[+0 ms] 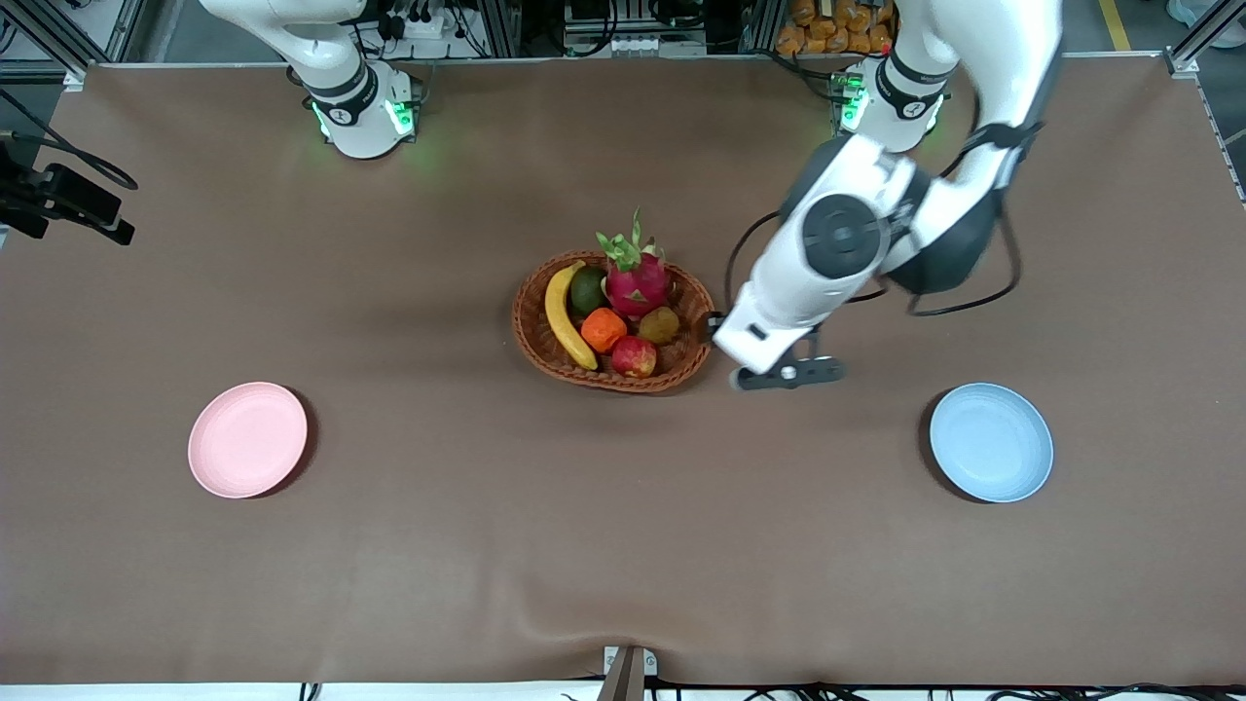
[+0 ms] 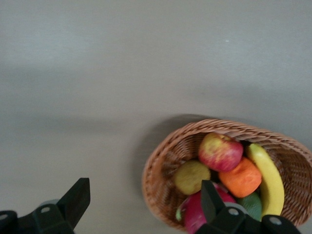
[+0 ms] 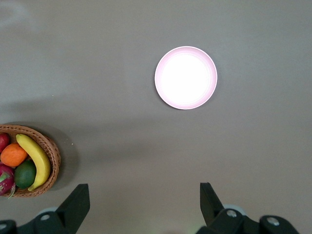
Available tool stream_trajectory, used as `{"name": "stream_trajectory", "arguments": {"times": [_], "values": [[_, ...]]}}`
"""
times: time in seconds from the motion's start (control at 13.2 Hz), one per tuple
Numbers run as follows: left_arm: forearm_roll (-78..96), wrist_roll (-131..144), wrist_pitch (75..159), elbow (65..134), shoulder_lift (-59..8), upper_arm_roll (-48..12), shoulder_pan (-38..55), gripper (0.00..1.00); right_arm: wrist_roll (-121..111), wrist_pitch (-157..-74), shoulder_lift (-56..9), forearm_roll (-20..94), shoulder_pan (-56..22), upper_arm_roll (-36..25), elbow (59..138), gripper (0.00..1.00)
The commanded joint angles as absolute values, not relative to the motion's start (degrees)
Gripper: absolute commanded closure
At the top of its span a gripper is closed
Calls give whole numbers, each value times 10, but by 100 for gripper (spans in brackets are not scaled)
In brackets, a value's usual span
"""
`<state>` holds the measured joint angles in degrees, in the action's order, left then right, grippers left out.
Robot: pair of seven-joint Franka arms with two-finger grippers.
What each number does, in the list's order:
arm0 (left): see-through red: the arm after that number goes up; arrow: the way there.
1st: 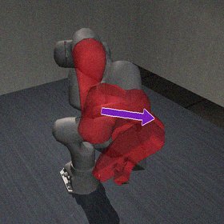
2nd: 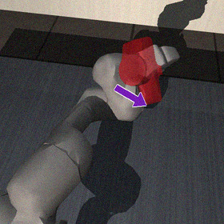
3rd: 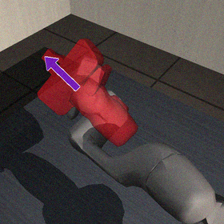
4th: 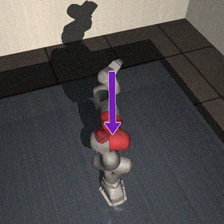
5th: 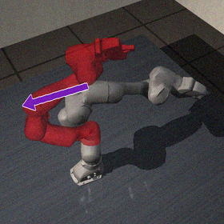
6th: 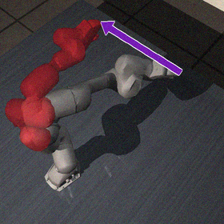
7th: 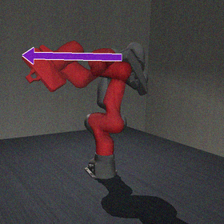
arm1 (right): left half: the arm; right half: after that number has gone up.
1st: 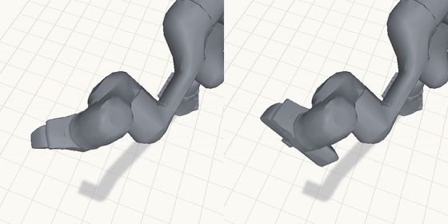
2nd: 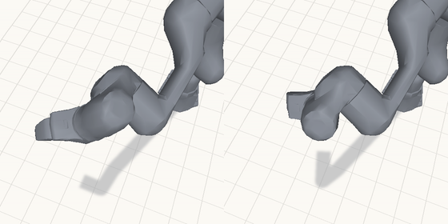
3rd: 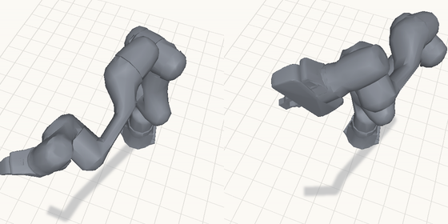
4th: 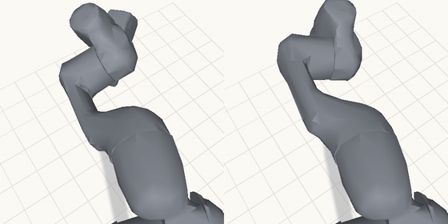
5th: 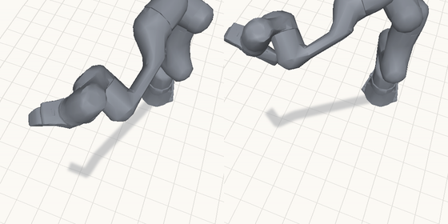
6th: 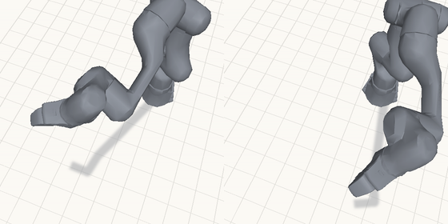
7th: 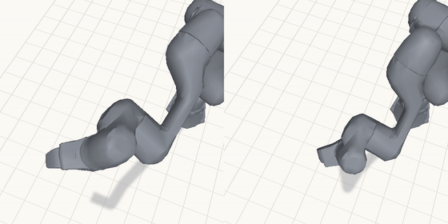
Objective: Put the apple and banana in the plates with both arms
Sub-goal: 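Reach the left gripper into the basket and grasp the red apple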
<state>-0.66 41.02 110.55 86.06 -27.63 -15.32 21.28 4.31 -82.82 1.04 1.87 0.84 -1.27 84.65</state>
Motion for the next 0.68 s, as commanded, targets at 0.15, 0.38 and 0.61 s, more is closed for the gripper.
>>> {"name": "stream_trajectory", "arguments": {"times": [0.15,0.38,0.61], "values": [[-27,494,1172,824,-356,-143,281,0,53,-828,9,23,12,-10,841,0],[-39,515,1177,801,-398,-130,320,0,53,-826,9,24,11,-10,841,0],[-57,541,1208,800,-426,-111,356,0,54,-826,9,26,8,-9,839,0]]}}
